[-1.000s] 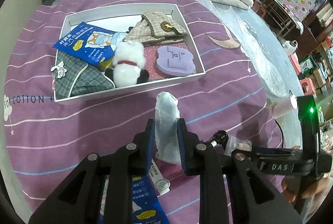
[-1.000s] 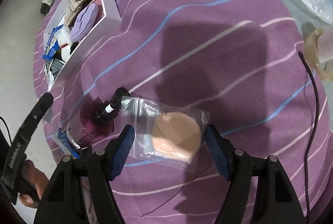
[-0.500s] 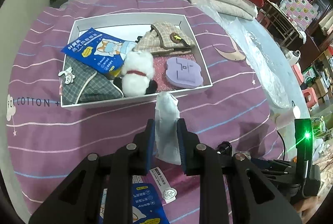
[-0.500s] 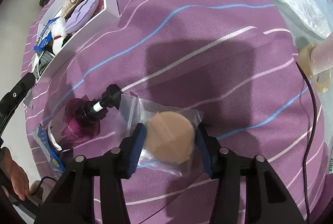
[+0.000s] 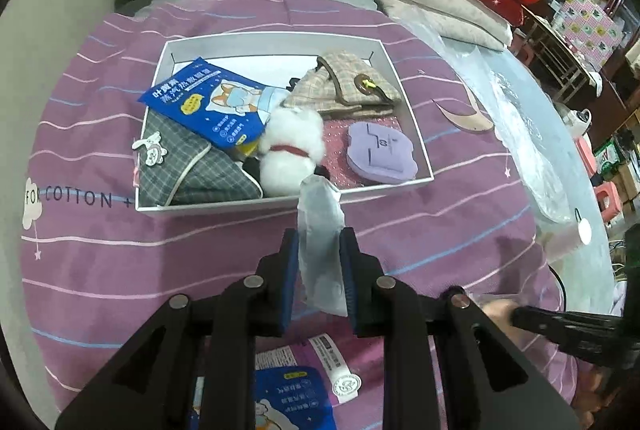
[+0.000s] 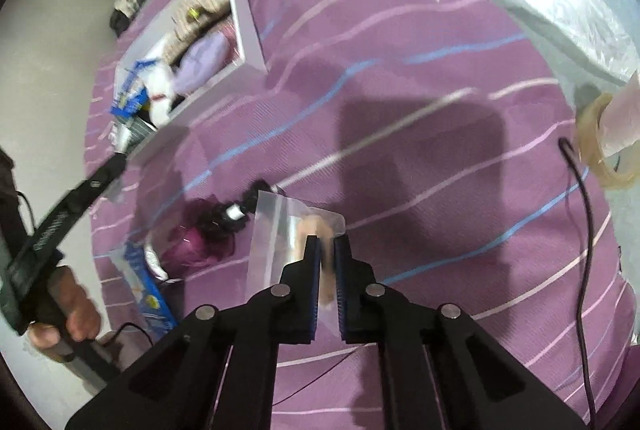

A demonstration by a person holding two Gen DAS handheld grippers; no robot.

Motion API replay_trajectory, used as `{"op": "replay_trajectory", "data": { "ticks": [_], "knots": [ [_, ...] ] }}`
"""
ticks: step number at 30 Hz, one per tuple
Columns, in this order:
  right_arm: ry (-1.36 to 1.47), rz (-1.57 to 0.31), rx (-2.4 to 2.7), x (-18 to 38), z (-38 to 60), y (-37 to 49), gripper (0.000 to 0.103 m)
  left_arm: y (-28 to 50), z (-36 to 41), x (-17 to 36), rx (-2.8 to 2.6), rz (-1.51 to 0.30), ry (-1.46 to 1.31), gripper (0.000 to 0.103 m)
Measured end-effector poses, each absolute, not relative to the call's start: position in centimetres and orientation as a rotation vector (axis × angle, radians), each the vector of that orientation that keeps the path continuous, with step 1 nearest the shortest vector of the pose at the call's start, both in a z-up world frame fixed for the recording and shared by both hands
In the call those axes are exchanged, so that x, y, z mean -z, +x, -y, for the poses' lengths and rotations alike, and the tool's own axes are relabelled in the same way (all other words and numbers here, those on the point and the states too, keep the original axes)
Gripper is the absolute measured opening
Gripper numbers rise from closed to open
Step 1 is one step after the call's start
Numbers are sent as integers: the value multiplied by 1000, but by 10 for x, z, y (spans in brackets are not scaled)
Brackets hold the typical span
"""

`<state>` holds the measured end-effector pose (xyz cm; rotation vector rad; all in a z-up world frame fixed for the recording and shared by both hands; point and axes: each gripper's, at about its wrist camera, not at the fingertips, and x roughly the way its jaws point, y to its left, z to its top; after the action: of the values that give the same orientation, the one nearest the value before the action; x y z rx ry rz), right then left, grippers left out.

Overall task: Organize soft objects
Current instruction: 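Carry the puff bag with the right gripper and the strip with the left gripper over the box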

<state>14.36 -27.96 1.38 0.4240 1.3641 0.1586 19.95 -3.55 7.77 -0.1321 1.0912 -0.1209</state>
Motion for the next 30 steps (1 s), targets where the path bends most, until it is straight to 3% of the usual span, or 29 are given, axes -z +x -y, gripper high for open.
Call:
{"op": "replay_trajectory", "data": {
  "ticks": [10, 21, 30],
  "knots": [
    [447, -1211, -239, -81, 279, 154, 5, 203, 31, -74, 144, -1113, -178, 22],
    [369, -1147, -269, -95, 243, 195, 5, 206, 3, -82, 57, -1055, -247, 22],
    [395, -977, -319, -143, 208, 252, 5, 215, -31, -96, -51, -979, -257, 22]
  ]
}}
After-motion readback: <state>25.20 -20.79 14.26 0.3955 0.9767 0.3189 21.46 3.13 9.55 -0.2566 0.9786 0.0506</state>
